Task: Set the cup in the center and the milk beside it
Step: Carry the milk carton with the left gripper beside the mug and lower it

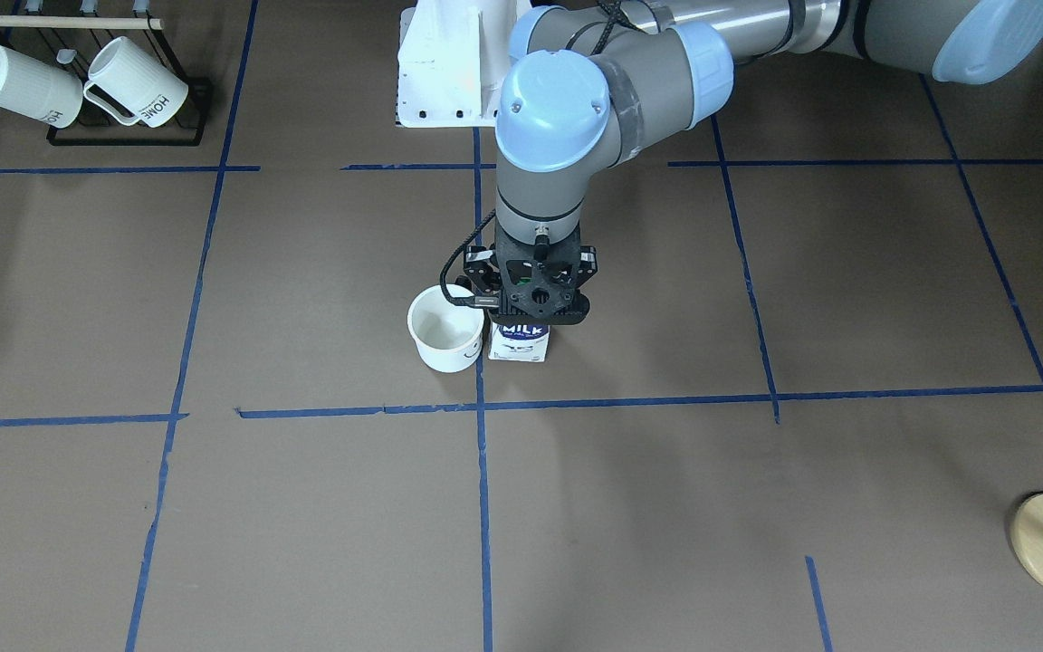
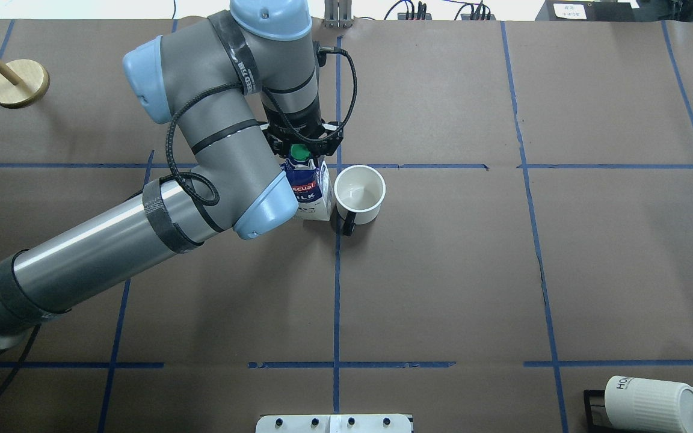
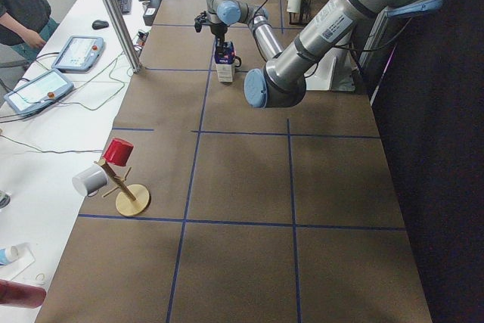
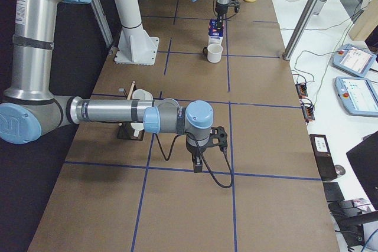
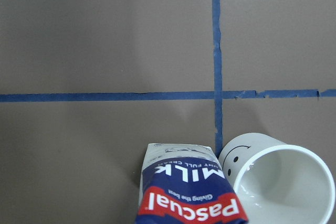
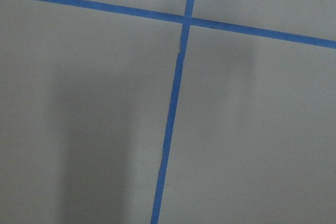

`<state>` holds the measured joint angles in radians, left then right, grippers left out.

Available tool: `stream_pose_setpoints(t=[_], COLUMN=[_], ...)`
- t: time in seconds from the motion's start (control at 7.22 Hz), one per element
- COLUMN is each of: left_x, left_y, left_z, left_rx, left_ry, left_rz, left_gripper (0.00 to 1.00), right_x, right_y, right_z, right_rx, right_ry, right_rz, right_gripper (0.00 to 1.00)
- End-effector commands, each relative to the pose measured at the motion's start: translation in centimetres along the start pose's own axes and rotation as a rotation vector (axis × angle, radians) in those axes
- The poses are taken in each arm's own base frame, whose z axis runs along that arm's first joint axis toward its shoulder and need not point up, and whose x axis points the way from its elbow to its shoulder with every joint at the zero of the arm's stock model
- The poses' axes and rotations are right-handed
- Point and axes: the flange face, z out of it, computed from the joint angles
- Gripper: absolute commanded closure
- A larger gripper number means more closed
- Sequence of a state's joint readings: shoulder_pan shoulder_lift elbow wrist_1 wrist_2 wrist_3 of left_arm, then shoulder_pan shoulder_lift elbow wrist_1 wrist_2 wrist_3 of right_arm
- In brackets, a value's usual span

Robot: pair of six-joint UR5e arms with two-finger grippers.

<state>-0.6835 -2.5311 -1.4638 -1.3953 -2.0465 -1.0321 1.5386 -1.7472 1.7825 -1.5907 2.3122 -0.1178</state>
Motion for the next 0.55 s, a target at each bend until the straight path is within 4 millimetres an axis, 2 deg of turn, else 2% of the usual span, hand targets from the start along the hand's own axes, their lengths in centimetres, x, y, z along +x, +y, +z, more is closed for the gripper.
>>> stream_pose_setpoints(t=[0.0, 0.14, 0.42], left_x=[0.3, 0.4, -0.2], left_y=[0.3, 0.3, 0.5], left_z=[0.1, -0.4, -3.1], left_rx=[0.015, 0.021, 0.035], left_ry=[-0.007, -0.003, 0.01], left_rz=[0.012, 0.016, 0.016], left_gripper=[0.0, 0.0, 0.0], right_x=[0.0, 0.0, 0.0], right_y=[0.0, 0.0, 0.0], right_z=[0.0, 0.0, 0.0], right_rx=[0.0, 0.0, 0.0], right_ry=[-0.001, -0.001, -0.001], right_rz=[0.001, 0.0, 0.0], right_gripper=[0.0, 0.0, 0.0])
